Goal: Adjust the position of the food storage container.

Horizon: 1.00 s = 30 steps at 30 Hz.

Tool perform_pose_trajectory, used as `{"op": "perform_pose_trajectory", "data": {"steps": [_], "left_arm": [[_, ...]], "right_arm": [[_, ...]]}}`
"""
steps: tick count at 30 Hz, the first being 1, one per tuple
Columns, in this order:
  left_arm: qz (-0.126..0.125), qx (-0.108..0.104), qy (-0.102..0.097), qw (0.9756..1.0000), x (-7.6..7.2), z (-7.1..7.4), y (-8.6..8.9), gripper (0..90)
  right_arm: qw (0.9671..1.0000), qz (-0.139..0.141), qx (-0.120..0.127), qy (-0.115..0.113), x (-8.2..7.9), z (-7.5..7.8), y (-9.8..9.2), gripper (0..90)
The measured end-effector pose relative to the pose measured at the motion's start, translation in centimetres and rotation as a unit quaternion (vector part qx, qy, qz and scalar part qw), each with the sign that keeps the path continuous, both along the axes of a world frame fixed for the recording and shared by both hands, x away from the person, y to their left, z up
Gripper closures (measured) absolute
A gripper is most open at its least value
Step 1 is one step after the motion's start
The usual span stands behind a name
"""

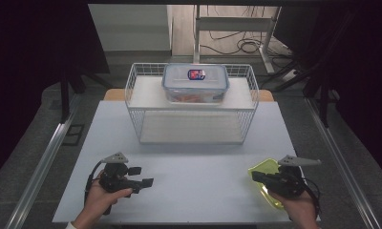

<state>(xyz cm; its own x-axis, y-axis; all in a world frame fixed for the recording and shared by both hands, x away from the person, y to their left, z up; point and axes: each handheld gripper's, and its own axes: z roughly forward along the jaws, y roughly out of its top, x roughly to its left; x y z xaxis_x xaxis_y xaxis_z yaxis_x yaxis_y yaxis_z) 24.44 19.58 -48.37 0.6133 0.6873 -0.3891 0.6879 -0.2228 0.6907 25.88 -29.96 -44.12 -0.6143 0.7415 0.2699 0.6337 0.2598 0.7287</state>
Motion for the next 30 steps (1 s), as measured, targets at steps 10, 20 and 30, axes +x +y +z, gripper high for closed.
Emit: {"op": "perform_pose_trajectory", "data": {"steps": [10, 20, 30], "left_arm": [[0.003, -0.004, 0.000, 1.0000, -0.1, 0.1, 0.3, 24.1], [0.002, -0.003, 0.001, 1.0000, 0.0, 0.0, 0.3, 24.2], [0.000, -0.002, 0.005, 1.0000, 0.0, -0.2, 0.0, 24.2]], "right_arm": [[0.9989, -0.044, -0.005, -0.011, 0.3, 0.5, -2.9, 87.2], [0.9931, -0.115, -0.022, -0.014, 0.2, 0.4, -6.8, 88.0], [0.9850, -0.161, -0.061, -0.004, 3.4, -0.8, -8.5, 88.3]]}}
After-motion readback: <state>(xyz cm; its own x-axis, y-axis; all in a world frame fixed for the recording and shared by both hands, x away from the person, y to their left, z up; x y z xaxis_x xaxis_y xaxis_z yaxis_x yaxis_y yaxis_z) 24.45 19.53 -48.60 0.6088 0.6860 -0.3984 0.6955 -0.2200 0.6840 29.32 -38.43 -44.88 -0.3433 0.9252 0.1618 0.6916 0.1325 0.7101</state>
